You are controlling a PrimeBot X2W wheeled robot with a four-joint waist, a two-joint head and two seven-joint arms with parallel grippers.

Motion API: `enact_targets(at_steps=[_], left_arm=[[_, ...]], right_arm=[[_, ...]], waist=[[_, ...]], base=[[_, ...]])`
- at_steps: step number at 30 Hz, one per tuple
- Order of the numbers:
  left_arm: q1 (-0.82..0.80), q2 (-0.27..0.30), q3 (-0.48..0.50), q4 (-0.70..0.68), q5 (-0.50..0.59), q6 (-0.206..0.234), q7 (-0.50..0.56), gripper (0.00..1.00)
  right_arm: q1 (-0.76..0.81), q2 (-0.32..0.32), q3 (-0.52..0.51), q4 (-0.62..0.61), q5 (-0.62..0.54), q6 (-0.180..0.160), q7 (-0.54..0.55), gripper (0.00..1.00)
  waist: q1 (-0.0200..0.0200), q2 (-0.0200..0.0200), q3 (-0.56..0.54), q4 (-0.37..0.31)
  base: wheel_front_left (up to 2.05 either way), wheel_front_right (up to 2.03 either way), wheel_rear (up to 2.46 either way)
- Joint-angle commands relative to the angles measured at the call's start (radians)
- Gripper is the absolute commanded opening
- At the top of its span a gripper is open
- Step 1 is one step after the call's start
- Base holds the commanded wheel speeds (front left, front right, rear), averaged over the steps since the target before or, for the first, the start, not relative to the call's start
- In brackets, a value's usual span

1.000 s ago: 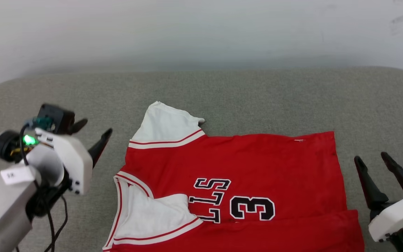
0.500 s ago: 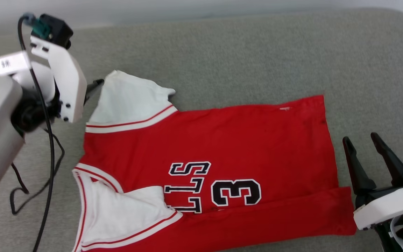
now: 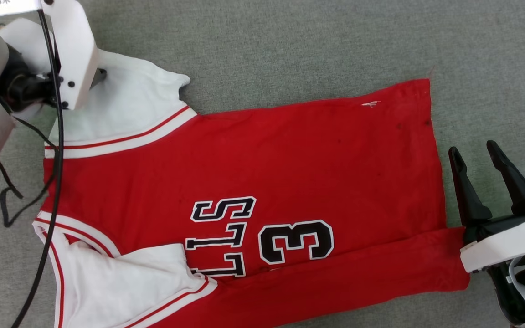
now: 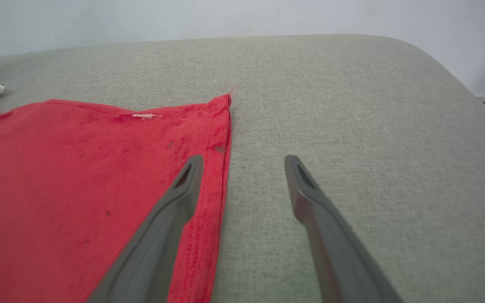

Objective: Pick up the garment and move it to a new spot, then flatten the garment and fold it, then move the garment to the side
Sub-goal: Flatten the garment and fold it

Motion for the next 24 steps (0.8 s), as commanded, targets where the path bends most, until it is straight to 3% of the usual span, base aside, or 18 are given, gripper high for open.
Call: enact_targets(at_steps=[1,2,3,4,9,14,20,24], left_arm=[[0.008,-0.007,-0.022,0.017,0.005,-0.007,0.016,1.00],[0.020,-0.011,-0.031,0.027,0.004,-0.010,0.025,1.00],[0.028,-0.014,-0.038,0.032,0.001,-0.014,0.029,0.38],[0.039,-0.019,-0.040,0.038,-0.008,-0.015,0.030,0.00],[0.063,-0.022,-0.049,0.044,-0.016,-0.027,-0.004,0.00],[0.045,-0.040,-0.042,0.029,0.010,-0.032,-0.111,0.00],[0.054,-0.065,-0.038,-0.001,0.003,-0.037,-0.201,0.00],[0.063,-0.079,-0.048,-0.040,0.002,-0.039,-0.247,0.00]], right_arm=[[-0.014,-0.006,0.003,0.003,0.005,-0.001,-0.007,1.00],[-0.017,-0.009,0.001,0.003,0.005,-0.001,-0.009,1.00],[-0.019,-0.013,-0.001,0.004,0.005,-0.001,-0.008,1.00],[-0.023,-0.014,-0.003,0.005,0.004,-0.001,-0.008,1.00],[-0.039,-0.031,-0.016,-0.004,-0.002,-0.001,0.000,1.00],[-0.078,-0.089,-0.025,-0.032,-0.013,-0.001,0.047,1.00],[-0.179,-0.203,0.016,-0.048,0.038,-0.001,0.201,1.00],[-0.261,-0.305,0.089,-0.020,0.105,-0.001,0.365,1.00]], waist=[[-0.0002,0.0000,0.015,-0.009],[-0.0002,0.0000,0.017,-0.008],[-0.0002,0.0000,0.017,-0.007],[-0.0002,0.0000,0.016,-0.006],[-0.0002,0.0000,-0.009,0.012],[-0.0002,0.0000,-0.061,0.043],[-0.0002,0.0000,-0.118,0.091],[-0.0002,0.0000,-0.135,0.130]], base=[[0.00,0.00,0.00],[0.00,0.00,0.00],[0.00,0.00,0.00],[0.00,0.00,0.00],[0.00,0.00,0.00],[0.00,0.00,0.00],[0.00,0.00,0.00],[0.00,0.00,0.00]])
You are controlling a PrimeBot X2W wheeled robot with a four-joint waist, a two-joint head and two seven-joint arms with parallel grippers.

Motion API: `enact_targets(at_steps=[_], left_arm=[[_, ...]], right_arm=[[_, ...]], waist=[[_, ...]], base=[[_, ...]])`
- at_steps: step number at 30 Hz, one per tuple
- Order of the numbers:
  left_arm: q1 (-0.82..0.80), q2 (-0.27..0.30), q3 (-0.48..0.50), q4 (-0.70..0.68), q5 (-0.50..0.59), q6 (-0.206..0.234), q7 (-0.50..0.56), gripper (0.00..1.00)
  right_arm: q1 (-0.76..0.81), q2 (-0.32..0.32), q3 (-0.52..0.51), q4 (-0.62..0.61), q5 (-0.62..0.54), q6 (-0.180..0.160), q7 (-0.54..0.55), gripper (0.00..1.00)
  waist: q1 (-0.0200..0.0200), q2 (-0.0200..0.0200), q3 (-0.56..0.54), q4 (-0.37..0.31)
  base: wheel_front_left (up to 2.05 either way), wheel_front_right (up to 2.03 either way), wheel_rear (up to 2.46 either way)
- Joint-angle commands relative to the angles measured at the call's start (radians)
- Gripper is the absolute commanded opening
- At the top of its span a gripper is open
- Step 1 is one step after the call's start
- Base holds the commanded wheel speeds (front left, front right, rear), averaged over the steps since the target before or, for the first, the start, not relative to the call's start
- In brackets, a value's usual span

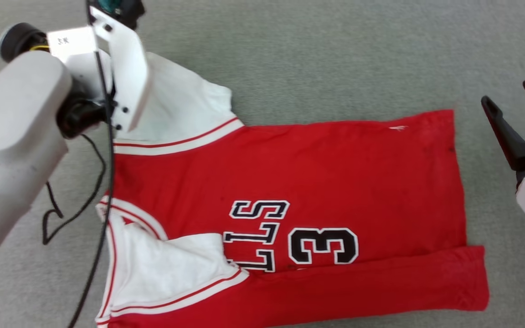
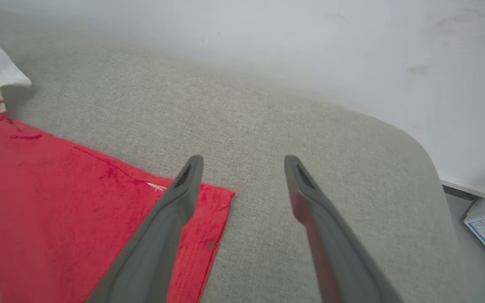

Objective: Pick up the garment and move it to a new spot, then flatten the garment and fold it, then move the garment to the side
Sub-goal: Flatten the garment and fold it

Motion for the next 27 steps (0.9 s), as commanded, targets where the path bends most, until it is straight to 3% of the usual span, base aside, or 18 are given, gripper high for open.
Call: enact_targets(at_steps=[1,6,7,11,18,26,27], left_arm=[[0.014,-0.006,-0.011,-0.017,0.006,-0.001,-0.015,0.00],[0.016,-0.013,-0.032,-0.064,0.012,-0.002,-0.042,0.00],[0.006,-0.016,-0.039,-0.088,0.013,-0.002,-0.056,0.00],[-0.012,-0.020,-0.048,-0.114,0.017,-0.002,-0.074,0.00],[-0.036,-0.029,-0.061,-0.136,0.026,-0.003,-0.101,0.00],[-0.042,-0.025,-0.086,-0.129,0.011,-0.003,-0.131,0.00],[-0.040,-0.021,-0.090,-0.126,0.009,-0.002,-0.133,0.00]], right_arm=[[-0.042,-0.037,0.031,0.016,0.032,-0.001,0.070,1.00],[-0.134,-0.130,0.126,0.086,0.127,-0.001,0.327,1.00],[-0.189,-0.159,0.178,0.129,0.171,-0.001,0.444,1.00],[-0.257,-0.179,0.242,0.193,0.192,-0.001,0.548,1.00],[-0.311,-0.152,0.338,0.329,0.179,-0.001,0.572,1.00],[-0.294,-0.104,0.444,0.479,0.217,-0.001,0.490,1.00],[-0.301,-0.105,0.452,0.485,0.220,-0.001,0.470,0.38]], waist=[[-0.0001,0.0000,-0.016,0.032],[-0.0001,0.0000,-0.009,0.070],[-0.0001,0.0000,0.002,0.089],[-0.0001,0.0000,0.021,0.111],[-0.0001,0.0000,0.056,0.142],[-0.0001,0.0000,0.068,0.153],[-0.0001,0.0000,0.064,0.151]], base=[[0.00,0.00,0.00],[0.00,0.00,0.00],[0.00,0.00,0.00],[0.00,0.00,0.00],[0.00,0.00,0.00],[0.00,0.00,0.00],[0.00,0.00,0.00]])
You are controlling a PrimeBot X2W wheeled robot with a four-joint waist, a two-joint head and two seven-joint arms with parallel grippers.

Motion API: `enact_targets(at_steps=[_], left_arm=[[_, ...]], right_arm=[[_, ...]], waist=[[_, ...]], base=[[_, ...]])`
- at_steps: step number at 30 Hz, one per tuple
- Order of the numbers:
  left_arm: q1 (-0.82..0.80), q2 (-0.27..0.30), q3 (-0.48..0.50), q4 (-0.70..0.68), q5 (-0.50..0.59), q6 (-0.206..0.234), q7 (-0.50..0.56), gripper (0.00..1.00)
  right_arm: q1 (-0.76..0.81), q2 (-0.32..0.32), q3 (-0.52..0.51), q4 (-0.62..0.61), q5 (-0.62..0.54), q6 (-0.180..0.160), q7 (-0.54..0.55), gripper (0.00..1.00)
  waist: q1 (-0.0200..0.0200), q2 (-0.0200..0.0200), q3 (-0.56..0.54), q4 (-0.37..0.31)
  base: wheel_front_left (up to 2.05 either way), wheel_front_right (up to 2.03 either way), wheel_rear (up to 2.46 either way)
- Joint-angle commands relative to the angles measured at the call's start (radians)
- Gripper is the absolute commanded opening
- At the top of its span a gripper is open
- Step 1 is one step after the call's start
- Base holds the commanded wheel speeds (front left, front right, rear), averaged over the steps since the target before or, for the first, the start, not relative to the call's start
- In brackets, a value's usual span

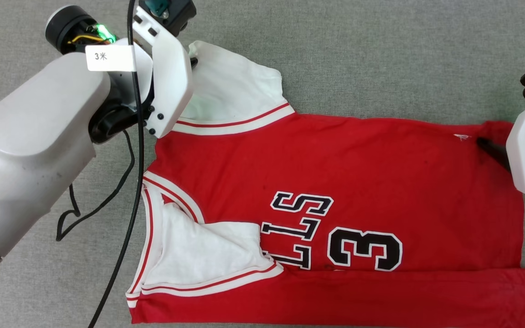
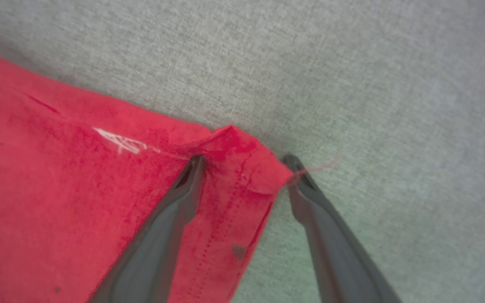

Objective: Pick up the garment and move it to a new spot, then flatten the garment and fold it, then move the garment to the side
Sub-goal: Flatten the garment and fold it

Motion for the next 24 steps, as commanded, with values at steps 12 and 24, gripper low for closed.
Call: enact_targets(at_steps=[12,24], left_arm=[[0.078,0.044,-0.049,0.019,-0.059,0.000,-0.070,0.00],[0.257,0.129,-0.067,-0.093,-0.100,0.042,-0.142,0.00]], right_arm=[[0.005,0.025,0.108,0.104,0.059,0.000,-0.302,0.00],[0.139,-0.002,0.120,0.068,0.088,0.000,-0.468,0.00]], waist=[[0.0003,0.0000,-0.140,-0.026],[0.0003,0.0000,-0.289,-0.031]], base=[[0.00,0.00,0.00],[0.00,0.00,0.00]])
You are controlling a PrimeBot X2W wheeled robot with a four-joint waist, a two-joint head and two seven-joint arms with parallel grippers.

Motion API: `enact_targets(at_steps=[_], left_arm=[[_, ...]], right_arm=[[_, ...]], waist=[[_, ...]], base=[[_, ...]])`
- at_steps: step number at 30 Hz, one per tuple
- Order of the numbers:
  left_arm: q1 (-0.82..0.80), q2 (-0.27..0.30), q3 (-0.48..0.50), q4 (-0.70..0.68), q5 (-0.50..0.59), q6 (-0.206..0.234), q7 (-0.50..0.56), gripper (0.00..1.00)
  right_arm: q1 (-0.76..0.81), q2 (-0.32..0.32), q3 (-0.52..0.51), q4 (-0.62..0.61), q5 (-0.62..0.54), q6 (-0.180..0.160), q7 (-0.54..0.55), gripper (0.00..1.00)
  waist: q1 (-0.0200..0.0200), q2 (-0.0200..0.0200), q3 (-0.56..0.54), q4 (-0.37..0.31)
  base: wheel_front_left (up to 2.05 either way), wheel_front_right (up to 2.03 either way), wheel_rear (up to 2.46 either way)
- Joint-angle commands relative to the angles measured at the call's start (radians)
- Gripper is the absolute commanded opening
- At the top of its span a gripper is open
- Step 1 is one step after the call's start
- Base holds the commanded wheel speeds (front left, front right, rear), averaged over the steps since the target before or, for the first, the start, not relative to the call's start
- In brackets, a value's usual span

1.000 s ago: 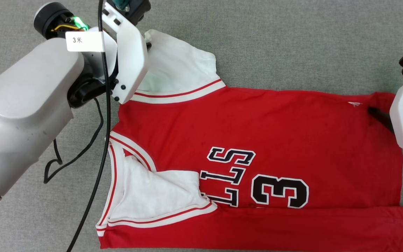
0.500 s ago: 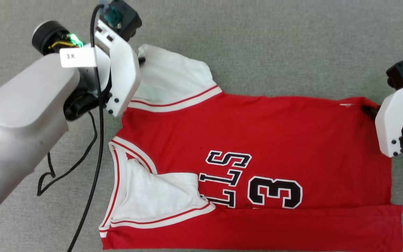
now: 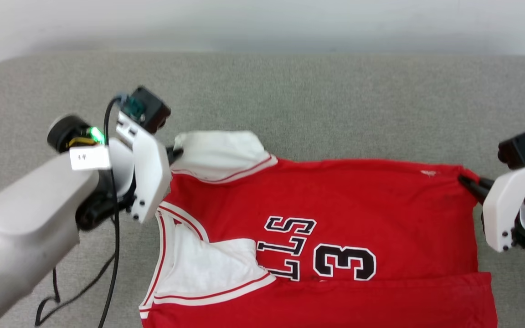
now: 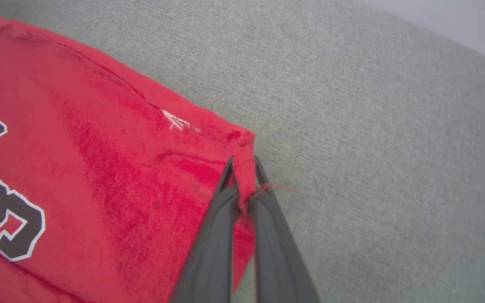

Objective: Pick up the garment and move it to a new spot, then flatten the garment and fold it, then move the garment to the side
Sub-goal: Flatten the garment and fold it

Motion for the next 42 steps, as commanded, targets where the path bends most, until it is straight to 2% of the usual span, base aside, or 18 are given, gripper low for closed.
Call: enact_targets(at_steps=[1,5,6,16,24,29,30,31,32,33,38,42], left_arm=[[0.033,0.015,-0.005,-0.016,-0.004,0.013,-0.009,0.00],[0.120,0.063,-0.013,-0.086,-0.022,0.047,-0.031,0.00],[0.189,0.098,-0.022,-0.141,-0.031,0.079,-0.049,0.00],[0.400,0.179,-0.045,-0.282,-0.078,0.168,-0.091,0.00],[0.523,0.169,-0.058,-0.283,-0.115,0.203,-0.117,0.00],[0.550,0.132,-0.057,-0.219,-0.129,0.192,-0.143,0.00],[0.548,0.125,-0.054,-0.206,-0.125,0.195,-0.154,0.00],[0.546,0.118,-0.053,-0.192,-0.117,0.197,-0.162,0.36],[0.545,0.112,-0.051,-0.182,-0.114,0.200,-0.174,0.88],[0.547,0.109,-0.043,-0.175,-0.116,0.202,-0.188,1.00],[0.561,0.114,-0.020,-0.185,-0.099,0.226,-0.269,1.00],[0.577,0.127,0.019,-0.220,-0.077,0.285,-0.368,1.00]], right_arm=[[0.027,-0.010,-0.003,-0.011,0.002,-0.001,-0.009,0.00],[0.110,-0.027,-0.018,-0.052,0.007,-0.001,-0.029,0.00],[0.175,-0.037,-0.044,-0.082,0.010,-0.001,-0.042,0.00],[0.412,-0.039,-0.146,-0.196,-0.001,-0.001,-0.025,0.00],[0.538,-0.002,-0.196,-0.236,-0.018,-0.001,0.030,0.00],[0.540,0.035,-0.184,-0.188,-0.038,-0.001,0.057,0.00],[0.532,0.041,-0.184,-0.176,-0.041,-0.001,0.051,0.13],[0.525,0.047,-0.183,-0.165,-0.045,-0.001,0.046,0.49],[0.522,0.055,-0.184,-0.159,-0.041,-0.001,0.038,1.00],[0.518,0.061,-0.187,-0.159,-0.035,-0.001,0.026,1.00],[0.534,0.026,-0.196,-0.219,0.006,-0.001,-0.015,1.00],[0.556,-0.032,-0.232,-0.300,0.059,-0.001,-0.021,1.00]], waist=[[0.0001,0.0000,-0.035,0.001],[0.0001,0.0000,-0.078,0.002],[0.0001,0.0000,-0.105,0.004],[0.0001,0.0000,-0.151,0.007],[0.0001,0.0000,-0.143,0.000],[0.0001,0.0000,-0.121,-0.003],[0.0001,0.0000,-0.119,-0.003],[0.0001,0.0000,-0.118,-0.002],[0.0001,0.0000,-0.119,-0.002],[0.0001,0.0000,-0.122,-0.002],[0.0001,0.0000,-0.153,-0.003],[0.0001,0.0000,-0.177,-0.004]], base=[[0.00,0.00,0.00],[0.00,0.00,0.00],[0.00,0.00,0.00],[0.00,0.00,0.00],[0.00,0.00,0.00],[0.00,0.00,0.00],[0.00,0.00,0.00],[0.00,0.00,0.00],[0.00,0.00,0.00],[0.00,0.00,0.00],[0.00,0.00,0.00],[0.00,0.00,0.00]])
